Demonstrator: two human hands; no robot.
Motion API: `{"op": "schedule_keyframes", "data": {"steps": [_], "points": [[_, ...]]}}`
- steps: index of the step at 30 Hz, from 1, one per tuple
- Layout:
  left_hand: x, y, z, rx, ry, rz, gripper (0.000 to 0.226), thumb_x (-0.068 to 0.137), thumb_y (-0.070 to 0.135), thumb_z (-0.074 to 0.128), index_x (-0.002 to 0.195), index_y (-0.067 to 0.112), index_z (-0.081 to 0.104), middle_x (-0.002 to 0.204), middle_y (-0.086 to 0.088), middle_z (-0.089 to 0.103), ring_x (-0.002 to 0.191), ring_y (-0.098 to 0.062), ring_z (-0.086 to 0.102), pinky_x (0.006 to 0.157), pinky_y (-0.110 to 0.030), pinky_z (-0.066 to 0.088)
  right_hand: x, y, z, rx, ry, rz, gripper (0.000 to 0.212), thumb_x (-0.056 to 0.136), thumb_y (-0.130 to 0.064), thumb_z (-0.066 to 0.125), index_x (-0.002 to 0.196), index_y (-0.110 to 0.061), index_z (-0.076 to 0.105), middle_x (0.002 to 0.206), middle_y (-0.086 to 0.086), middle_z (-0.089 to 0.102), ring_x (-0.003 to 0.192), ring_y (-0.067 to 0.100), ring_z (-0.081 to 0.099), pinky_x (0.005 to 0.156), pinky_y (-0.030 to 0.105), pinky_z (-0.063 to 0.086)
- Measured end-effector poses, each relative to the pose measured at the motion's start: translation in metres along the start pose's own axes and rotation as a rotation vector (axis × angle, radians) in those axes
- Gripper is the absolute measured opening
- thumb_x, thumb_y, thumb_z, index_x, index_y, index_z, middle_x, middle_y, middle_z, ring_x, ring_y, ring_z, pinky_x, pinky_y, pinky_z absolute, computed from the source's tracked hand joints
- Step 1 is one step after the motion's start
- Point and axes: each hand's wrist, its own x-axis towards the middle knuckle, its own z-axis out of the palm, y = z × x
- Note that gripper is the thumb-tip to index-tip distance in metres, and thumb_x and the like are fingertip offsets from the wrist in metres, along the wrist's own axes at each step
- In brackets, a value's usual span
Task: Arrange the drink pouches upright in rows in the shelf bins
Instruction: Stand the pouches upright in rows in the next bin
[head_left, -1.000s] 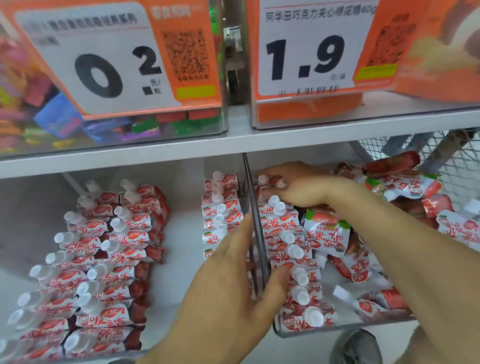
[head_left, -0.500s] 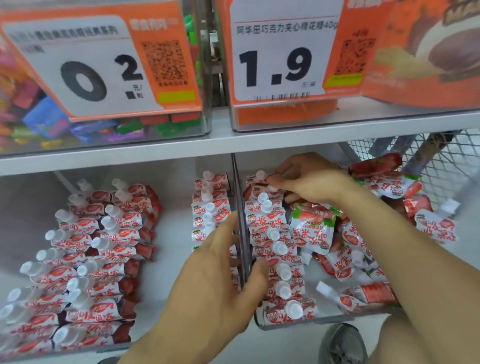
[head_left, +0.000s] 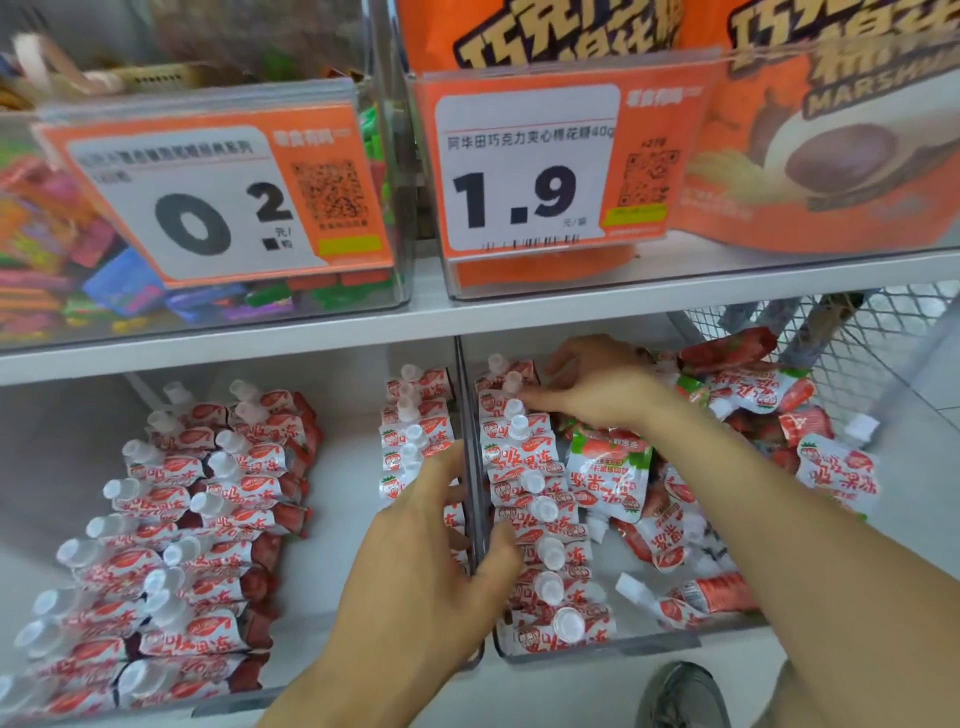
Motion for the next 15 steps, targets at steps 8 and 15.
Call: {"op": "schedule_keyframes", "data": {"steps": [8, 15], "points": [[-0.001, 0.002, -0.002, -0.023, -0.023, -0.002, 0.056, 0.076, 0.034, 0.07, 0.127, 0.038, 0.048, 0.081, 0.034, 0.059, 0.074, 0.018, 0.059, 0.058, 0.002, 0.039, 0.008, -0.003, 0.015, -0.006, 0.058, -0.024, 0.026, 0.081, -0.044, 0.077, 0.088, -0.019, 0.077, 0.078, -0.001, 0.076, 0.065, 0.015, 0.072, 0.071, 0.027, 0.058], [-0.001, 0.004, -0.003, -0.028, -0.035, -0.006, 0.056, 0.078, 0.034, 0.071, 0.129, 0.037, 0.047, 0.076, 0.038, 0.054, 0.078, 0.023, 0.056, 0.06, 0.003, 0.039, 0.016, -0.005, -0.009, 0.05, -0.08, 0.056, 0.032, 0.097, -0.041, 0.057, 0.088, -0.012, 0.068, 0.082, 0.003, 0.072, 0.067, 0.014, 0.07, 0.078, 0.031, 0.055]]}}
